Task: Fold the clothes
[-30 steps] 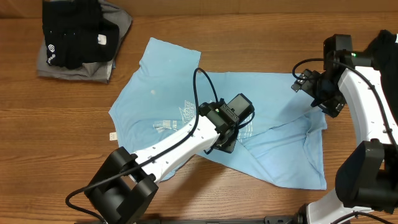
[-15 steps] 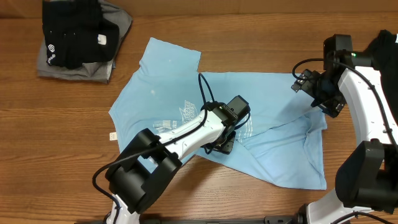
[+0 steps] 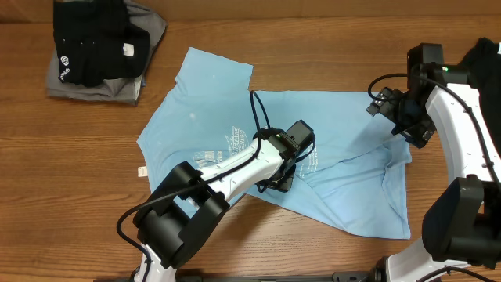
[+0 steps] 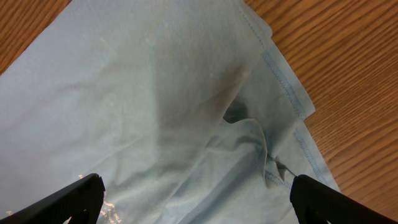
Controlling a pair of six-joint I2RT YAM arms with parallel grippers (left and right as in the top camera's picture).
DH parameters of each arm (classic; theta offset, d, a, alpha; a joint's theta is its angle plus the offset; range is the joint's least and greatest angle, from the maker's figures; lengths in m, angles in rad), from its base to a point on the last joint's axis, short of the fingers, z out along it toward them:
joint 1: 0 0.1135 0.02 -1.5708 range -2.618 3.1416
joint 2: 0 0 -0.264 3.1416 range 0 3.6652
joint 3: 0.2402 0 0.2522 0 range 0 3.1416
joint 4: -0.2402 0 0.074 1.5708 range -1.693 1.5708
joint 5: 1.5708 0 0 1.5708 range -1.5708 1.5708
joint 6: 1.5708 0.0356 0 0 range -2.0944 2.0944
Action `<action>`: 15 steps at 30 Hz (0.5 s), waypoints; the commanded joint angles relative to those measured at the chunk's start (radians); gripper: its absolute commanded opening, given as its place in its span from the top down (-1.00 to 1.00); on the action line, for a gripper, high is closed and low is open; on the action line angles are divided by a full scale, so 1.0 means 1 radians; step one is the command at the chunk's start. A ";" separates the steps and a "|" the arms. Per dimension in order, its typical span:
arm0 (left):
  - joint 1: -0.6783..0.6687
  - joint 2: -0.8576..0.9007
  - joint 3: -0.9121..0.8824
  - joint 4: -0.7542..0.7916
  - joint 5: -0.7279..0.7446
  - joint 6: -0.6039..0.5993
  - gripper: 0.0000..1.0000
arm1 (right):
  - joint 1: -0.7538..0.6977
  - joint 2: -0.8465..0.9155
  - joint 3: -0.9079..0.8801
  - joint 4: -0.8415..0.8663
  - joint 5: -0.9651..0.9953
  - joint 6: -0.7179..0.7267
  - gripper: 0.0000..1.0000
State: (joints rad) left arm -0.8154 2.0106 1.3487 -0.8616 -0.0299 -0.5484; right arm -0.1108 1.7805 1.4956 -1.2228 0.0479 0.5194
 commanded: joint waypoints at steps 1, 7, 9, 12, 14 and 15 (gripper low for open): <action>0.006 -0.006 0.007 -0.001 -0.023 -0.013 -0.04 | -0.003 0.006 -0.003 0.003 -0.005 -0.004 -1.00; 0.039 -0.008 0.007 0.000 -0.032 -0.013 -0.05 | -0.003 0.006 -0.003 0.003 -0.005 -0.004 -1.00; 0.058 -0.008 0.008 0.000 -0.028 -0.013 -0.04 | -0.003 0.006 -0.003 0.003 -0.005 -0.004 -1.00; 0.085 -0.008 0.008 0.000 -0.012 -0.005 -0.01 | -0.003 0.006 -0.003 0.003 -0.005 -0.004 -1.00; 0.099 -0.008 0.008 0.003 0.018 0.008 0.01 | -0.003 0.006 -0.003 0.004 -0.005 -0.004 -1.00; 0.105 -0.008 0.008 0.004 0.031 0.014 0.02 | -0.003 0.006 -0.003 0.005 -0.005 -0.004 -1.00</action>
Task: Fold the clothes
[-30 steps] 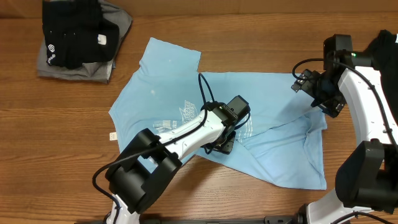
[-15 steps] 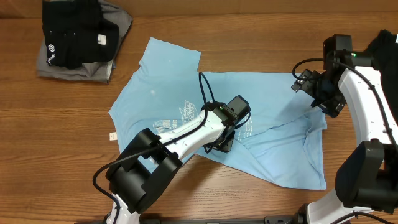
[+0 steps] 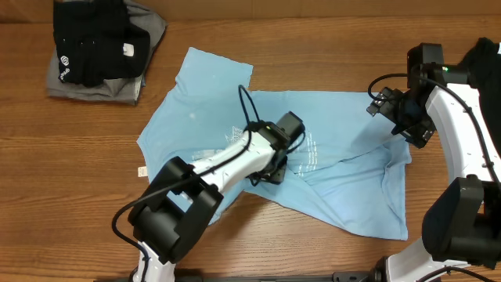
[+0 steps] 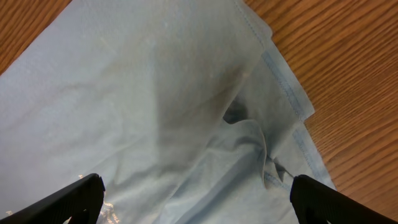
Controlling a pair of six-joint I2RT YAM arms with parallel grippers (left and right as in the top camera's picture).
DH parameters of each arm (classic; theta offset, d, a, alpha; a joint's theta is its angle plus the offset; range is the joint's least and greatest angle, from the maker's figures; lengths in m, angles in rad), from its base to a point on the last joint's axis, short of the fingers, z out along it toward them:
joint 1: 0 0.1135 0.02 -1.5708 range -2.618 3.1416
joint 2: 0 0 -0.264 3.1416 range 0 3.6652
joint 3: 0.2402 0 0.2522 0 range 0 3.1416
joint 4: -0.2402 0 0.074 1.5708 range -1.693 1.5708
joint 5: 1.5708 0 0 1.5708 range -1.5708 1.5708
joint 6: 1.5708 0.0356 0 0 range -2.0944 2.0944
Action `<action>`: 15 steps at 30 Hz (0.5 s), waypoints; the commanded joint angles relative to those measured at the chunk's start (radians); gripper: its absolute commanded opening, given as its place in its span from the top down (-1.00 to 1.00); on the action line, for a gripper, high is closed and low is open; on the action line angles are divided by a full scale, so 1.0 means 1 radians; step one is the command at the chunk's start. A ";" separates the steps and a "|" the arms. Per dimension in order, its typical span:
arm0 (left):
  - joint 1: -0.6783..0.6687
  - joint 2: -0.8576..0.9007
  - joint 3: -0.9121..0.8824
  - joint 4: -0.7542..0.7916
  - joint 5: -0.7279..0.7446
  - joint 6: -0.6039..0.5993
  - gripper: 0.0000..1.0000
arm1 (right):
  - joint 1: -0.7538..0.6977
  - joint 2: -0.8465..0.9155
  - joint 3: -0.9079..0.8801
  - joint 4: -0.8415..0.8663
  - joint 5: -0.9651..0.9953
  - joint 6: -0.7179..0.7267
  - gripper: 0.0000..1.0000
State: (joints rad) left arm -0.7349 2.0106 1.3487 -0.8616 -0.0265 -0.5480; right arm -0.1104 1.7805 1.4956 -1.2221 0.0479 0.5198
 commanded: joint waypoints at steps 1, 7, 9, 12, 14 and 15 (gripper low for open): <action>0.030 -0.008 0.008 0.005 0.036 0.018 0.05 | -0.003 0.006 -0.003 0.006 -0.005 -0.004 -1.00; 0.037 -0.008 0.008 0.010 0.055 0.032 0.10 | -0.003 0.006 -0.003 0.006 -0.005 -0.005 -1.00; 0.036 -0.008 0.008 0.008 0.055 0.032 0.14 | -0.003 0.006 -0.003 0.006 -0.006 -0.016 -1.00; 0.036 -0.008 0.008 0.005 0.055 0.032 0.21 | -0.003 0.006 -0.003 0.006 -0.005 -0.023 -1.00; 0.036 -0.008 0.008 0.005 0.054 0.032 0.23 | -0.003 0.006 -0.003 0.006 -0.005 -0.023 -1.00; 0.036 -0.008 0.008 0.005 0.054 0.032 0.24 | -0.003 0.006 -0.003 0.006 -0.005 -0.023 -1.00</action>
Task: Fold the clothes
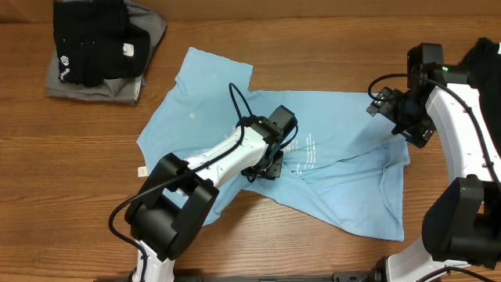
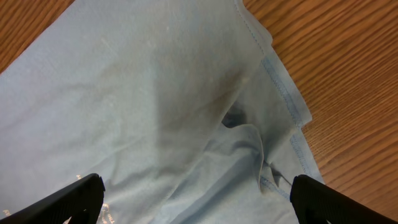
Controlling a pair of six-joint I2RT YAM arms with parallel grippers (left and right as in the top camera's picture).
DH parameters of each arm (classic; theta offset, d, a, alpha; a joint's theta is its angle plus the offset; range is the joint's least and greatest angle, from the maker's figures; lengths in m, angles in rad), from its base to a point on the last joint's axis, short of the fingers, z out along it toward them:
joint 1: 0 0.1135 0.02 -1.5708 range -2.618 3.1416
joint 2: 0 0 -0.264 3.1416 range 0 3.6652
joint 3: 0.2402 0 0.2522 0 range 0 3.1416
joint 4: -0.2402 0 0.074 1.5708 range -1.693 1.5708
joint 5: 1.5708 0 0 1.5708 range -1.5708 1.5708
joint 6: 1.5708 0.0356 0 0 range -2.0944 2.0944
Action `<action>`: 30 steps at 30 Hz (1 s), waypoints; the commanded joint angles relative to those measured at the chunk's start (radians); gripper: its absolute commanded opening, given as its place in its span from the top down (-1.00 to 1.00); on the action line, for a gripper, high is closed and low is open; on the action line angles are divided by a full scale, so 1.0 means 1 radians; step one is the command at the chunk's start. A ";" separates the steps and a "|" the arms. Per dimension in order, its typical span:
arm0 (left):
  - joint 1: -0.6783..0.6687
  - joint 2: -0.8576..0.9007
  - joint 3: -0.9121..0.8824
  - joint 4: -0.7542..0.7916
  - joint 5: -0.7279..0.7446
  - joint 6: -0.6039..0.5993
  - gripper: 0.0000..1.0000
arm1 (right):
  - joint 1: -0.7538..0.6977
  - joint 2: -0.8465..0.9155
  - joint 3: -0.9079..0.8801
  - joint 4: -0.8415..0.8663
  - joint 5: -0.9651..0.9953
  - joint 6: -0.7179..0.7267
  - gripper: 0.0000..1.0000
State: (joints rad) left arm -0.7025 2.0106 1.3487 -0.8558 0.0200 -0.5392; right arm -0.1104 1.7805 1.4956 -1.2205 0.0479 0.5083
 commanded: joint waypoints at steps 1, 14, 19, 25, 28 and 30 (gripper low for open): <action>0.004 -0.009 0.008 0.000 0.007 0.023 0.25 | -0.003 0.006 -0.003 0.005 -0.005 -0.011 -1.00; 0.008 -0.029 0.022 -0.008 0.003 0.038 0.38 | -0.003 0.006 -0.003 0.006 -0.005 -0.011 -1.00; 0.009 -0.029 0.022 -0.012 0.003 0.039 0.41 | -0.003 0.006 -0.003 0.005 -0.005 -0.016 -1.00; 0.010 -0.029 0.025 -0.011 0.002 0.039 0.46 | -0.003 0.006 -0.003 0.008 -0.005 -0.016 -1.00; 0.010 -0.031 0.031 -0.011 0.003 0.039 0.45 | -0.003 0.006 -0.003 0.009 -0.005 -0.016 -1.00; 0.010 -0.031 0.040 -0.012 0.003 0.040 0.44 | -0.003 0.006 -0.003 0.010 -0.005 -0.016 -1.00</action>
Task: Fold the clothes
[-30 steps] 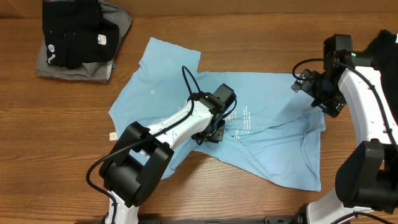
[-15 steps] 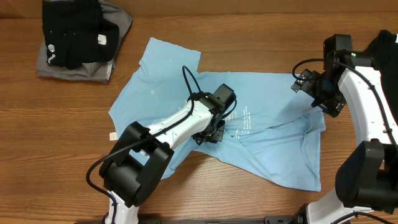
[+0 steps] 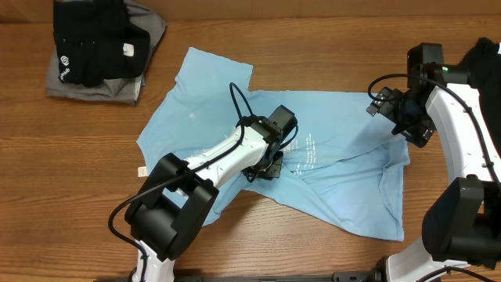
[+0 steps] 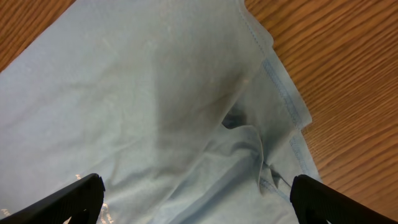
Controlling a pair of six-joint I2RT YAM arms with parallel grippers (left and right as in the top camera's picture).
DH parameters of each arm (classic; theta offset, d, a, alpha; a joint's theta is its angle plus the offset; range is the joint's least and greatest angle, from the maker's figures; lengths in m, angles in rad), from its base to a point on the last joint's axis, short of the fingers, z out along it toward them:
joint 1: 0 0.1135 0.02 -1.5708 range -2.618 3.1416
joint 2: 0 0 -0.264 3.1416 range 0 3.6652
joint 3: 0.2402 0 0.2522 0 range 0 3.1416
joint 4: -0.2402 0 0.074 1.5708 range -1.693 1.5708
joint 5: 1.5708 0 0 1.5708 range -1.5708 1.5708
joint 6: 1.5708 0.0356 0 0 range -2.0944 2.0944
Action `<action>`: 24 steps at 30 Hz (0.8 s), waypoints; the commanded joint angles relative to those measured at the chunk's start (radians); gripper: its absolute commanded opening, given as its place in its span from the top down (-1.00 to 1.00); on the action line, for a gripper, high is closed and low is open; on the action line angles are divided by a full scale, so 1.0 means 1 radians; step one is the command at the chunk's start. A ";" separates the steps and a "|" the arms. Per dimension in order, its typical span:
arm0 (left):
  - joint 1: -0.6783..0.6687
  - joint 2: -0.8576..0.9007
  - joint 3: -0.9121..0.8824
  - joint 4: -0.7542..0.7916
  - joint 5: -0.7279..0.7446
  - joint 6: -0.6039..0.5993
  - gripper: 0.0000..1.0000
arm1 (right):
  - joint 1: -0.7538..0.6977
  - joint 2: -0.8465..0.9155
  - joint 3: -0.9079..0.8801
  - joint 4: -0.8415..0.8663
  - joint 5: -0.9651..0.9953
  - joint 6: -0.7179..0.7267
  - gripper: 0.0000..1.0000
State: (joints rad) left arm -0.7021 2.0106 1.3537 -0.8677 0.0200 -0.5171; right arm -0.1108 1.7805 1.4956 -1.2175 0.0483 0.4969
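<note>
A light blue T-shirt (image 3: 211,117) with white print lies spread and wrinkled across the table. My left gripper (image 3: 270,165) is down on the shirt's middle, next to the print, and seems shut on a fold of the fabric; the wrist hides its fingers. My right gripper (image 3: 395,111) hovers over the shirt's right edge. In the right wrist view the right gripper (image 4: 199,200) is wide open, with nothing between its black fingertips (image 4: 68,199). Below them the T-shirt (image 4: 155,93) shows a stitched hem and a bunched crease.
A folded stack, black clothes (image 3: 94,39) on a grey garment (image 3: 94,88), sits at the back left. A small white tag (image 3: 142,171) lies left of the shirt. Dark cloth (image 3: 491,59) shows at the right edge. Bare wooden table (image 3: 78,204) surrounds the shirt.
Almost nothing. Both arms stand where they were, and in the right wrist view the shirt's hem has shifted only very slightly.
My left gripper was on the shirt's lower middle. At each later moment it was further left and back, and the shirt's lower right hem came leftward with it. It then stayed put. My right gripper stayed open above the shirt's right edge throughout.
</note>
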 commanded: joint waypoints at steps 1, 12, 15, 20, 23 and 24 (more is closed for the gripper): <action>0.009 -0.031 0.042 0.000 0.002 0.024 0.42 | -0.003 0.006 -0.003 0.006 -0.005 -0.004 -1.00; 0.010 -0.031 0.051 -0.017 -0.006 0.024 0.53 | -0.003 0.006 -0.003 0.006 -0.005 -0.007 -1.00; 0.010 -0.031 0.051 -0.021 -0.009 0.024 0.60 | -0.003 0.006 -0.003 0.005 -0.005 -0.008 -1.00; 0.010 -0.031 0.051 -0.034 -0.021 0.024 0.75 | -0.003 0.006 -0.003 0.005 -0.005 -0.008 -1.00; 0.010 -0.032 0.052 -0.049 -0.031 0.024 0.89 | -0.003 0.006 -0.003 0.005 -0.005 -0.007 -1.00; 0.010 -0.035 0.054 -0.057 -0.031 0.023 0.91 | -0.003 0.006 -0.003 0.006 -0.005 -0.007 -1.00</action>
State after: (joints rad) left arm -0.6983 2.0102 1.3819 -0.9100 0.0132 -0.5125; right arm -0.1104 1.7805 1.4956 -1.2156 0.0479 0.4961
